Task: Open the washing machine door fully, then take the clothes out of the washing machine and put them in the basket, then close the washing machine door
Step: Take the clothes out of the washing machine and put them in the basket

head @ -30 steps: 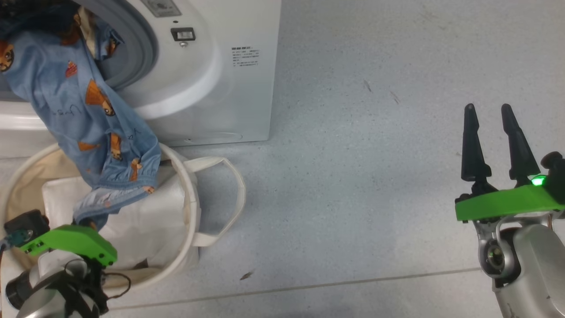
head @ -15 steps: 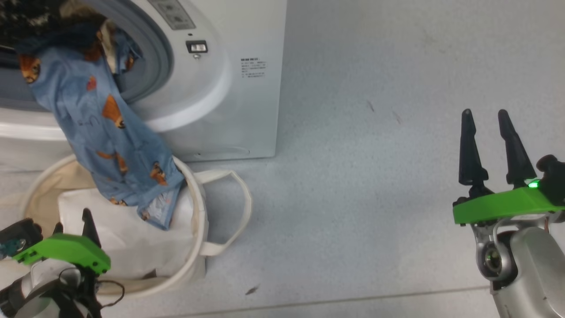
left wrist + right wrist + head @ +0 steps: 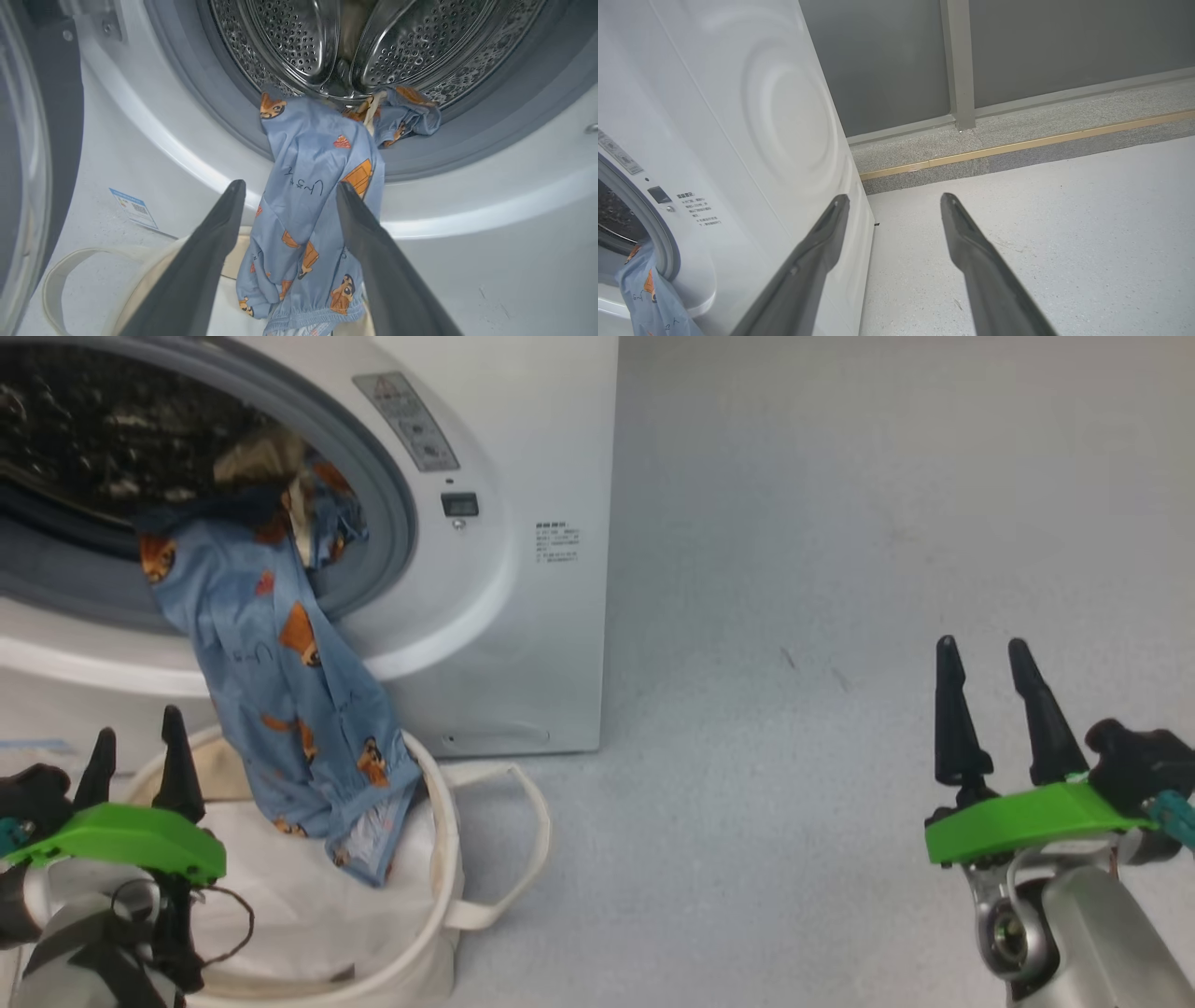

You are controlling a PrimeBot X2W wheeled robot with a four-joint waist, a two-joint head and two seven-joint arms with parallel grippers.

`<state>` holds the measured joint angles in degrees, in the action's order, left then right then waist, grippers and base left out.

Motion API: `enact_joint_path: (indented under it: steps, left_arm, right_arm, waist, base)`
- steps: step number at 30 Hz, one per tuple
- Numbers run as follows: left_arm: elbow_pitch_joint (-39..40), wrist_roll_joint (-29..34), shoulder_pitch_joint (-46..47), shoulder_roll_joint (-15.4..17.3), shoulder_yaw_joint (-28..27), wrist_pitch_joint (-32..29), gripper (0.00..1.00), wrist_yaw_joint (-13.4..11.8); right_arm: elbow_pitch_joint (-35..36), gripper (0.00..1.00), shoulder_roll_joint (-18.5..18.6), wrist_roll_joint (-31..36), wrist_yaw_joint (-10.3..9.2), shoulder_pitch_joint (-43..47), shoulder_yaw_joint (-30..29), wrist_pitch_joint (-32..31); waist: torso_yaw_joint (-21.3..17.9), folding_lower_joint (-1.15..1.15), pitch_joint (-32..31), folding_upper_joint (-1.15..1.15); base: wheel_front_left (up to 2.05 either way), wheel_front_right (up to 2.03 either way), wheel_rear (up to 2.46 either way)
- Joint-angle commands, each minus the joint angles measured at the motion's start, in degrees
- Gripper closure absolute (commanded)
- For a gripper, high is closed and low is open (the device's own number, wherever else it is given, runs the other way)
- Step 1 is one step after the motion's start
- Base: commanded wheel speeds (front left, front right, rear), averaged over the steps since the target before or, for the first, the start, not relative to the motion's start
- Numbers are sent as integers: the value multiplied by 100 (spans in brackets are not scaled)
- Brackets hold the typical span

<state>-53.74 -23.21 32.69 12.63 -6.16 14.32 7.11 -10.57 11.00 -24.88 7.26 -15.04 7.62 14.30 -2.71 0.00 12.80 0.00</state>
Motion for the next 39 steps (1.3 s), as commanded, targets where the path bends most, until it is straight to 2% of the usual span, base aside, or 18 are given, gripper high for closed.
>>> enact_joint_path:
  steps: [1,7,9,13,19,26,39]
  left_arm:
    - [401,22,-144,225,-173,67,0,23]
    - [1742,44,-647,296,138,67,0,35]
    - [2385,-115,-932,375,449,67,0,36]
    - [2982,-378,-1408,539,718,67,0,36]
    - [3457,-610,-1925,696,754,-130,0,25]
    - [3808,-676,-2355,700,728,-224,0,-88]
    - [4161,-749,-2441,750,704,-401,0,-259]
  right_arm:
    - [144,0,-8,-17,23,59,108,70]
    - [52,0,-98,10,23,208,178,70]
    - [8,0,-126,30,23,267,226,70]
    - [-43,0,-165,51,23,344,273,70]
    - [-63,0,-187,60,23,436,265,70]
    - [-106,0,-206,73,23,512,353,70]
    - [-182,0,-179,120,23,546,468,70]
  waist:
    - [-10,0,-193,0]
    - [-52,0,-503,0]
    - [-69,0,-643,0]
    - [-103,0,-810,0]
    - [-85,0,-961,0]
    - [-105,0,-1149,0]
    - [-156,0,-1281,0]
  base:
    - [0,0,0]
    - [0,0,0]
    - [0,0,0]
    - [0,0,0]
    - [0,0,0]
    - [0,0,0]
    - [0,0,0]
